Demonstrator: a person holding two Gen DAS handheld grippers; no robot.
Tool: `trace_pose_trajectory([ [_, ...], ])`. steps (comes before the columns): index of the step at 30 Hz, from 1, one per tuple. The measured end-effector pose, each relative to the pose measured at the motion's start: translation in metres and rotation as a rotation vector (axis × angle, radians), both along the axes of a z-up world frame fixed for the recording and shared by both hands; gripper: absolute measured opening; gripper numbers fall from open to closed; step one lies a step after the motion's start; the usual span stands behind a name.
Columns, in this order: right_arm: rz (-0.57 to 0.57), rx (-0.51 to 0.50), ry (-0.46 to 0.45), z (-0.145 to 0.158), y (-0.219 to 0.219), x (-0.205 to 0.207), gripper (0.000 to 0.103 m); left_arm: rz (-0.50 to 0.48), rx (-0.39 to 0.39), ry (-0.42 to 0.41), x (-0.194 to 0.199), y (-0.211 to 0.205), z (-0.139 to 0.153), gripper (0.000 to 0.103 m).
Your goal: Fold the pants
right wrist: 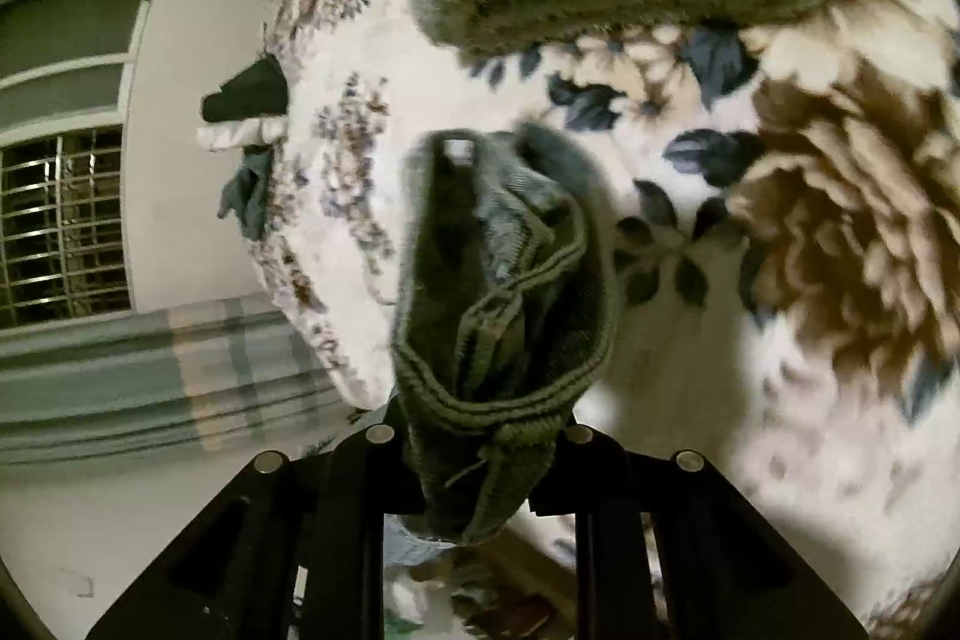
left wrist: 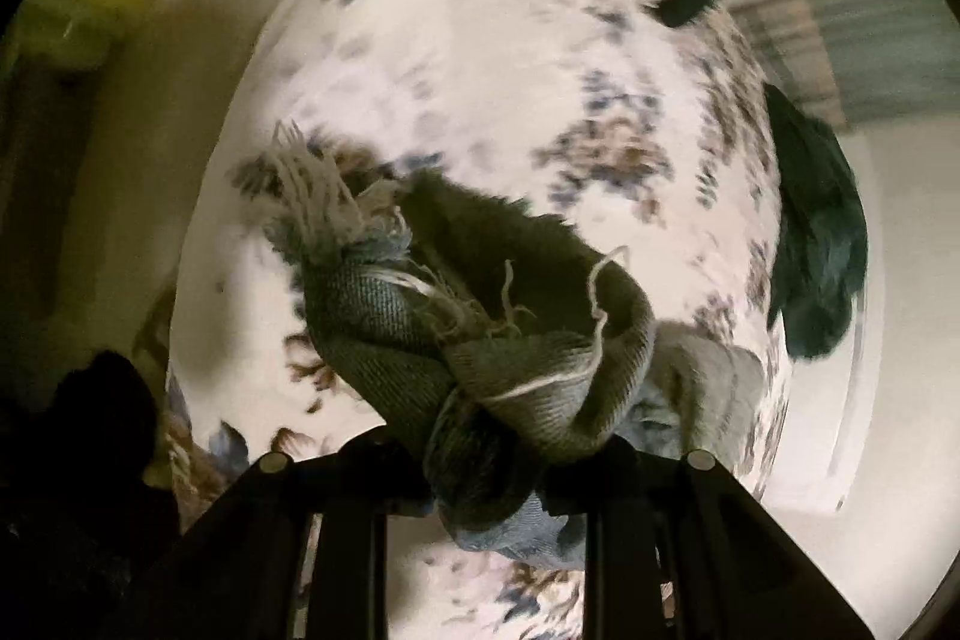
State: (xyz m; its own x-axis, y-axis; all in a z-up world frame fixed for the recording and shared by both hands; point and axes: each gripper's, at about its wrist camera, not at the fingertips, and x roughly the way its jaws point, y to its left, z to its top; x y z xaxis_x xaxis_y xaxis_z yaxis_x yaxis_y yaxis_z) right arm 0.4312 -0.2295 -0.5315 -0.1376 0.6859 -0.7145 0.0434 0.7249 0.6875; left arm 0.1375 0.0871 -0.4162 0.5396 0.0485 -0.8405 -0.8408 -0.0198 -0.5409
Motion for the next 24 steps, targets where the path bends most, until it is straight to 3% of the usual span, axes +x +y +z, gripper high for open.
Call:
trace_pose_trajectory([
  [7,-0.157,0.036,-0.07,0.099,-0.045,0.023,0.022,-0.192,0.059,-0.08,0.086,0.009,0.076,0.02],
  [10,-0.267,0.041,-0.152,0.149,-0.069,0.053,0.022,-0.302,0.062,-0.162,0.153,0.01,0.105,0.02],
  [16,-0.457,0.011,-0.318,0.222,-0.103,0.128,0.022,-0.518,0.094,-0.295,0.281,0.001,0.143,0.02],
  [20,-0.575,-0.002,-0.384,0.227,-0.123,0.174,0.022,-0.684,0.135,-0.346,0.378,-0.009,0.138,0.02],
  [22,-0.64,-0.004,-0.369,0.199,-0.132,0.189,0.022,-0.74,0.144,-0.341,0.405,-0.013,0.122,0.02],
  [24,-0.684,-0.006,-0.336,0.161,-0.137,0.193,0.022,-0.804,0.158,-0.294,0.428,-0.016,0.087,0.02],
])
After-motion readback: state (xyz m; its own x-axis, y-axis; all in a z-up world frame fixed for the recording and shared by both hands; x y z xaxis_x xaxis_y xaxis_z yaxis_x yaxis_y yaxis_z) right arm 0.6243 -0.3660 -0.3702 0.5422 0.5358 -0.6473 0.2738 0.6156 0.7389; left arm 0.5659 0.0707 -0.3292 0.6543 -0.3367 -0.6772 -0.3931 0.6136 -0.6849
